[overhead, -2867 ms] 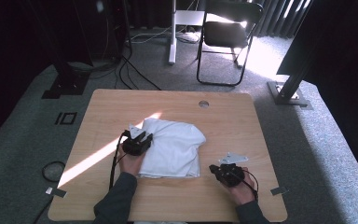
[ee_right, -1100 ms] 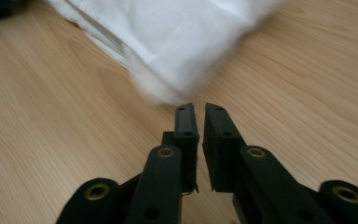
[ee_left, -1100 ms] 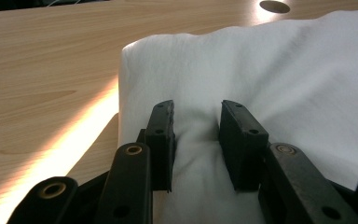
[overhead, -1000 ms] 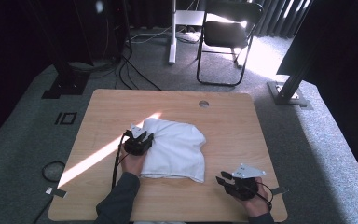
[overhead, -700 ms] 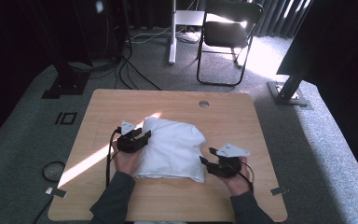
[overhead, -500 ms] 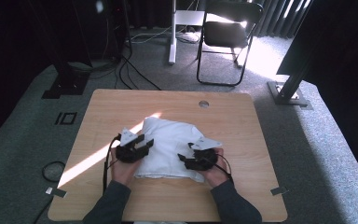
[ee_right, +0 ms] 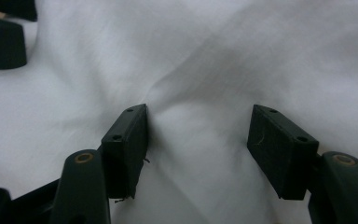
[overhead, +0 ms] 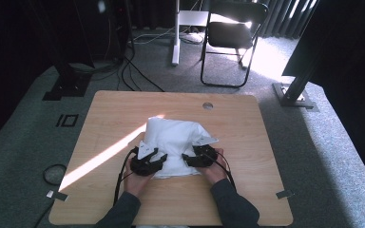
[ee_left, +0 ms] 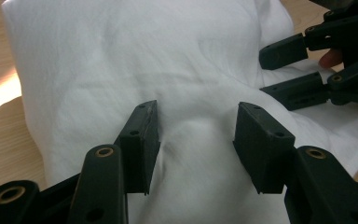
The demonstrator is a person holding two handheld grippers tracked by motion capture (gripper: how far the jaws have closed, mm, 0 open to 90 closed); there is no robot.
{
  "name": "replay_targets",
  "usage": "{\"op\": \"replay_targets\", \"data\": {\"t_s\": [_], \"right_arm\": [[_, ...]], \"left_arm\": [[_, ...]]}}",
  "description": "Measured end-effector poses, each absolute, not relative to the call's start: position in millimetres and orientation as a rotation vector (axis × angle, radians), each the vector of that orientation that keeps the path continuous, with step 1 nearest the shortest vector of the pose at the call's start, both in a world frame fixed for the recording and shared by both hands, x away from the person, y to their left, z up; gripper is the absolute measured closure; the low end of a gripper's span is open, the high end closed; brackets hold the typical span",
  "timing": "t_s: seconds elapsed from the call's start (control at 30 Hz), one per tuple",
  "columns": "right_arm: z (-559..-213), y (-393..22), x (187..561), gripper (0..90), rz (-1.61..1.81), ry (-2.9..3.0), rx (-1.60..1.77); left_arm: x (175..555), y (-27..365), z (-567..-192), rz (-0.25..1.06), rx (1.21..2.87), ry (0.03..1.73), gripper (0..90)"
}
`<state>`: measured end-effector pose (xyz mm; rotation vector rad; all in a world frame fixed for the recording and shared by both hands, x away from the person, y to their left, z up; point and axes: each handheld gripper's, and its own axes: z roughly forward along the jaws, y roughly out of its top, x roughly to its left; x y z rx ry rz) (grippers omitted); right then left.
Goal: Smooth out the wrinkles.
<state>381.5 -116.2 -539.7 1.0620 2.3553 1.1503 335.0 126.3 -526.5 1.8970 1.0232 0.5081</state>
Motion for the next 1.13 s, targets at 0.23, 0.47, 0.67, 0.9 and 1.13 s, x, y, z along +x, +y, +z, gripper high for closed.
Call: {"op": "replay_targets", "data": {"t_s": [0.23,0.47,0.67,0.9,1.13], "right_arm": [[-537.5,-133.6,387.0,36.2,1.154,2.312,1.109],[-505.7,-176.0,365.0,34.2,1.26,2.149,1.123],[-492.5,-239.7,342.3,33.9,1.284,1.994,1.22],[-493.2,-310.3,322.3,33.8,1.324,1.824,1.394],[-497.3,-347.6,312.6,32.4,1.355,1.7,1.498]], "left_arm": [[349.3,116.4,-526.2,0.491,1.888,0.992,49.4],[332.1,151.6,-502.8,0.593,1.845,1.012,46.0],[309.6,204.8,-495.7,0.665,1.769,1.092,45.3],[295.2,259.3,-506.4,0.782,1.694,1.219,44.5],[293.6,281.1,-511.9,0.825,1.639,1.289,44.6]]}}
